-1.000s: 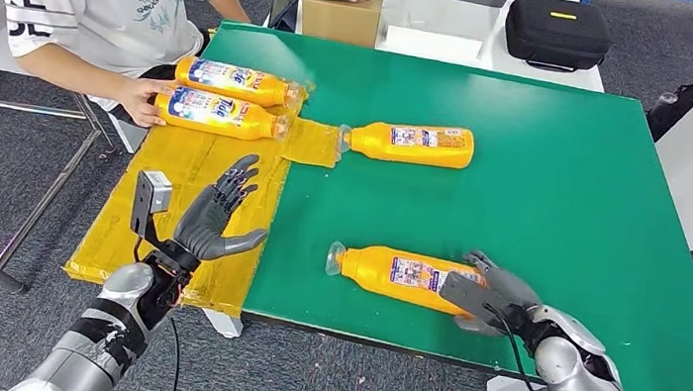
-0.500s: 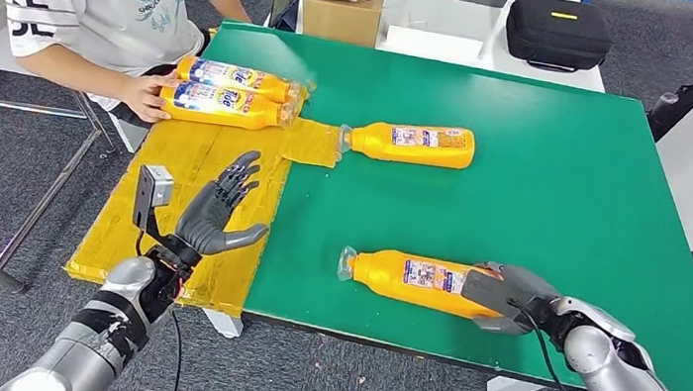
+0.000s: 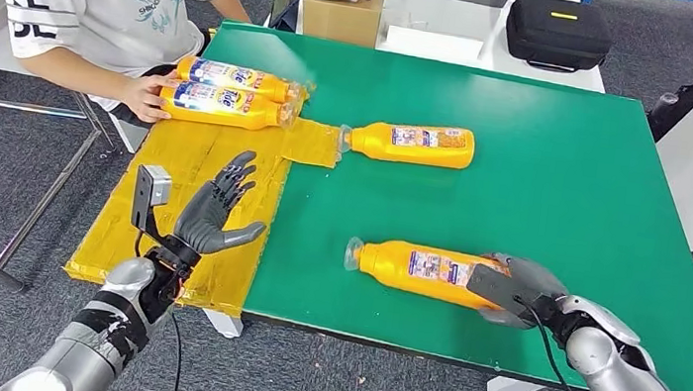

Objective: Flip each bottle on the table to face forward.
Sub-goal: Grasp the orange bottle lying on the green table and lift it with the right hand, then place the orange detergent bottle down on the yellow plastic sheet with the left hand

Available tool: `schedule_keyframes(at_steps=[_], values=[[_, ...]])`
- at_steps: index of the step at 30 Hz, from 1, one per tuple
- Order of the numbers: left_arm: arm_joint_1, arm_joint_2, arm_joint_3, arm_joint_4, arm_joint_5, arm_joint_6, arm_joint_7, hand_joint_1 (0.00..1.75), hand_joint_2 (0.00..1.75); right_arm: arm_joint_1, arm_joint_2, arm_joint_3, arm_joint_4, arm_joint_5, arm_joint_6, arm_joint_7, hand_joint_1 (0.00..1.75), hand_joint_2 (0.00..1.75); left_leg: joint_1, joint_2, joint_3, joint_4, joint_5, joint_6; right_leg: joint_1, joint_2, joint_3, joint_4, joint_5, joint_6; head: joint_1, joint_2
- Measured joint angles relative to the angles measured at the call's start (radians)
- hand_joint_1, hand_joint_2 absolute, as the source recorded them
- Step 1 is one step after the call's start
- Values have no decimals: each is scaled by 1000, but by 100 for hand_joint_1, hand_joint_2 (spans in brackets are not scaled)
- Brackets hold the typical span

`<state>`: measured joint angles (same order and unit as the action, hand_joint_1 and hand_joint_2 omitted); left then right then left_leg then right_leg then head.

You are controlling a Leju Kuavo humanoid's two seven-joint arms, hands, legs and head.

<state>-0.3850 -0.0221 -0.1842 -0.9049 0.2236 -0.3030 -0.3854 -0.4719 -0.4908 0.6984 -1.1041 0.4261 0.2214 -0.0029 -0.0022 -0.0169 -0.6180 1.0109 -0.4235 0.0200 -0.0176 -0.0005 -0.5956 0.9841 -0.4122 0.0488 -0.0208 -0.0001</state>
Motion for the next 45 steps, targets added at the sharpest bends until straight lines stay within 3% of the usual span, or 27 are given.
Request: schedule_keyframes(at_steps=[3, 7, 11, 17, 23, 32, 45], values=[[20, 4, 15, -23, 6, 44, 14, 0, 175, 73, 78, -68, -44, 17, -152, -20, 175, 175, 1, 1, 0, 0, 0, 0, 1, 0, -1, 0, 0, 0, 0, 0], [31, 2, 22, -55, -2, 108, 31, 0, 175, 156, 225, -162, -106, 24, -291, -87, 175, 175, 3, 0, -1, 0, 0, 0, 3, 0, -2, 0, -1, -1, -1, 0], [26, -11, 20, -65, -20, 167, 37, 0, 175, 202, 353, -215, -135, -2, -346, -149, 175, 175, 4, 1, -1, 0, 0, -1, 3, 0, -2, 0, -1, -1, 0, 0], [10, -34, 2, -73, -34, 234, 36, 0, 175, 233, 478, -239, -146, -28, -427, -217, 175, 175, 3, 1, -1, 0, 0, 0, 2, 0, -2, 0, 0, -1, 0, 0], [-7, -48, -18, -73, -11, 218, 48, 0, 175, 234, 529, -243, -141, -65, -427, -246, 175, 175, 2, 1, -1, 0, 0, 0, 1, 0, -2, 0, 0, -1, 0, 0], [-72, -58, -69, -61, 148, 98, 94, 0, 175, 153, 573, -236, -16, -175, -341, -369, 175, 175, 2, 1, -1, 0, 0, 0, 1, 0, -2, 0, 0, 0, 0, 0], [-105, -61, -109, -64, 231, 49, 130, 0, 175, 101, 588, -232, 86, -201, -308, -395, 175, 175, 2, 1, -1, 0, 0, 0, 1, 0, -2, 0, 0, 0, 0, 0]])
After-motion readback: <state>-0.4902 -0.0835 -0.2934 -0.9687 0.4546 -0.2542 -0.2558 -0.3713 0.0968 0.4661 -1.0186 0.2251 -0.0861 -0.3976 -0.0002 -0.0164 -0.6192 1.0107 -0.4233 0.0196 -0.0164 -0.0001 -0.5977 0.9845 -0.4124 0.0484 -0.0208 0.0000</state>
